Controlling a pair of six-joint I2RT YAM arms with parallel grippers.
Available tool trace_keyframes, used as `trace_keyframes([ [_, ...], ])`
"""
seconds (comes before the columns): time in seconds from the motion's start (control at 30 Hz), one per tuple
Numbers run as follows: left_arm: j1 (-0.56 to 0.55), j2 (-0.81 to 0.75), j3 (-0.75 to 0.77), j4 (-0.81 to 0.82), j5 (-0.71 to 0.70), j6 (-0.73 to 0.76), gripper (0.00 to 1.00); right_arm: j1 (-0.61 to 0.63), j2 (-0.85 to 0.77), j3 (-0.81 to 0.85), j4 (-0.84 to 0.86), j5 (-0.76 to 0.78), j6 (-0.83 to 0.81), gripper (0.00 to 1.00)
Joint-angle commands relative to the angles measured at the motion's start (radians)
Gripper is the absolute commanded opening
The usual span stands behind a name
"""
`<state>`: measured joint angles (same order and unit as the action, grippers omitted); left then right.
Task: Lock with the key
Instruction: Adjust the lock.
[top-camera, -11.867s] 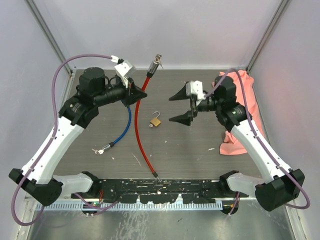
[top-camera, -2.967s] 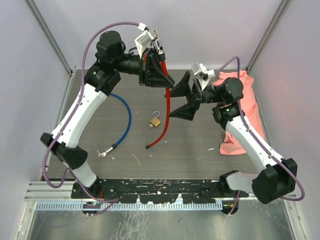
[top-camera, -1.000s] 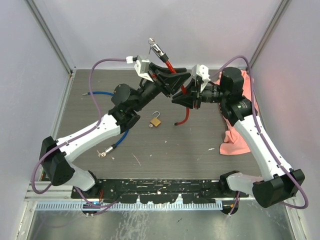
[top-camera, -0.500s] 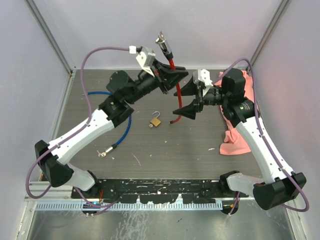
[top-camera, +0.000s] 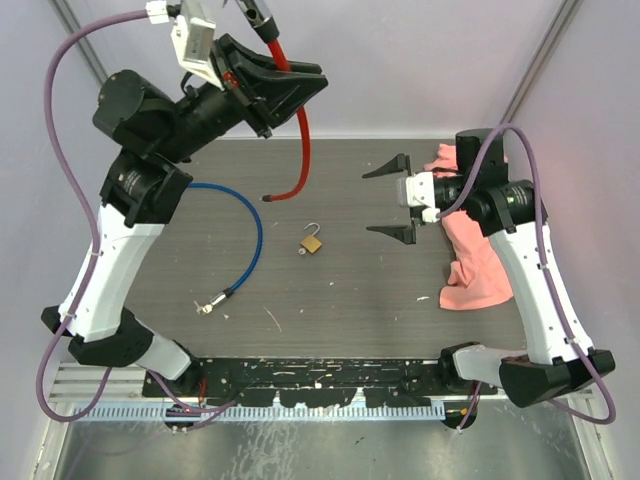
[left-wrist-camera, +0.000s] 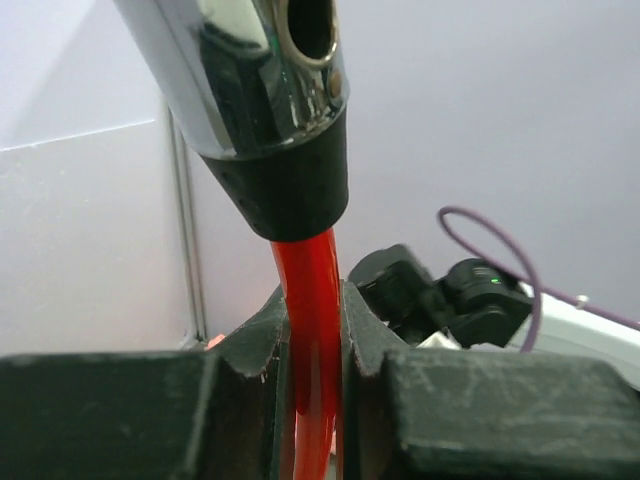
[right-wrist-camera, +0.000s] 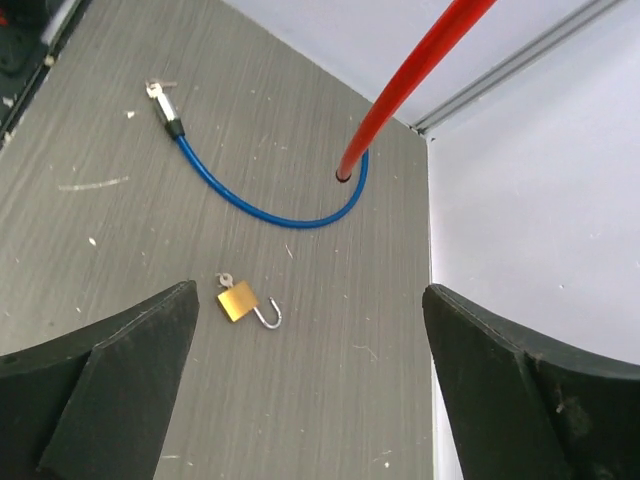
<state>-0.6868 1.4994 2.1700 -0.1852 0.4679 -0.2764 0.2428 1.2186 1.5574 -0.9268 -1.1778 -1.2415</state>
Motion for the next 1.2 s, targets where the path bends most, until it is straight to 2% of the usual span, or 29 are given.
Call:
trace_keyframes([
  [0.0,0.012,0.037,0.069,-0.026,0.083,-0.057,0.0,0.01,0.029,0.036,-0.182,-0.004,-0.341,1.0],
  [0.13,0.019,0.067,0.099,0.057,0.132,-0.158,0.0,0.025,-0.004,-0.045,-0.168,0.086,-0.494,1.0],
  [0.27,0.019,0.105,0.122,0.155,0.179,-0.271,0.0,0.027,-0.003,-0.095,-0.16,0.055,-0.498,1.0],
  [0.33,0.02,0.124,0.125,0.201,0.199,-0.321,0.0,0.034,-0.006,-0.13,-0.111,-0.003,-0.407,1.0],
  [0.43,0.019,0.144,0.106,0.281,0.213,-0.379,0.0,0.052,-0.002,-0.204,0.025,-0.087,-0.173,1.0],
  [0.53,0.02,0.155,0.099,0.32,0.214,-0.391,0.0,0.077,0.02,-0.252,0.107,-0.123,-0.001,0.99],
  [0.6,0.019,0.158,0.099,0.34,0.214,-0.389,0.0,0.089,0.034,-0.27,0.126,-0.124,0.053,0.97],
  [0.7,0.019,0.164,0.11,0.356,0.212,-0.39,0.0,0.095,0.053,-0.287,0.221,-0.118,0.22,0.91],
  [1.0,0.019,0.189,0.169,0.36,0.19,-0.373,0.0,0.121,0.108,-0.354,0.621,-0.075,0.67,0.75],
  [1.17,0.019,0.158,0.123,0.342,0.134,-0.311,0.0,0.153,0.103,-0.431,0.808,-0.026,0.862,0.7],
])
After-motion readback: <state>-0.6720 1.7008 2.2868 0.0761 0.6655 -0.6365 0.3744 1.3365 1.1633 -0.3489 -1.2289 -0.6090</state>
